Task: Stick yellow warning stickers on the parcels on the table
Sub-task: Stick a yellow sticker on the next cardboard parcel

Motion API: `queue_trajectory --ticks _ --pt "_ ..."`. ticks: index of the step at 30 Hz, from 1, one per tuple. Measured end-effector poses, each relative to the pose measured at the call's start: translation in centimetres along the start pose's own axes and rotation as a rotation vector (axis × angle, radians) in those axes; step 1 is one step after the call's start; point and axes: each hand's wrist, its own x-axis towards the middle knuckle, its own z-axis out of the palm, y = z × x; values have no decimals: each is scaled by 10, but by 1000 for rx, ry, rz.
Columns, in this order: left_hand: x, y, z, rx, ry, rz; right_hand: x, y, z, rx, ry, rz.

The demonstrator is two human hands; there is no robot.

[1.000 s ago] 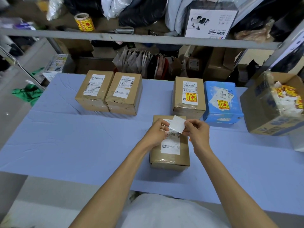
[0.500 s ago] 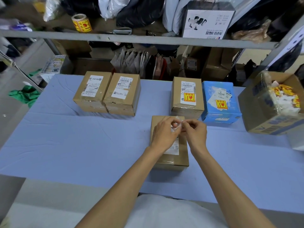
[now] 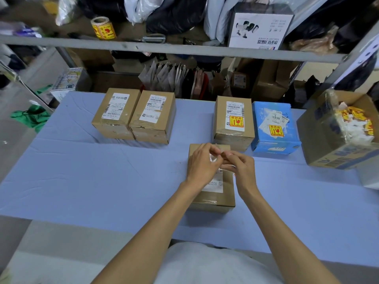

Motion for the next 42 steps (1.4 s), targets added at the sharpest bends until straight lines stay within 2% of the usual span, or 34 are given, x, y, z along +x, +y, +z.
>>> queue_trajectory --ticks 4,8,17,20,29,42 --pt "2 -4 -4 -173 8 -142 7 5 -4 -94 98 105" --pt "4 -7 -11 -468 -35 -316 10 7 -8 -103 59 167" --pt "-2 -14 -17 -568 -118 -411 4 5 -10 -119 44 126" --pt "-6 -14 -18 -562 -131 -404 2 6 -11 -143 34 128" --pt "-12 -23 -20 -367 -38 -280 -2 8 -13 -125 29 115" --pt "-21 -40 -20 -285 -123 -451 -13 16 -14 -136 -15 143"
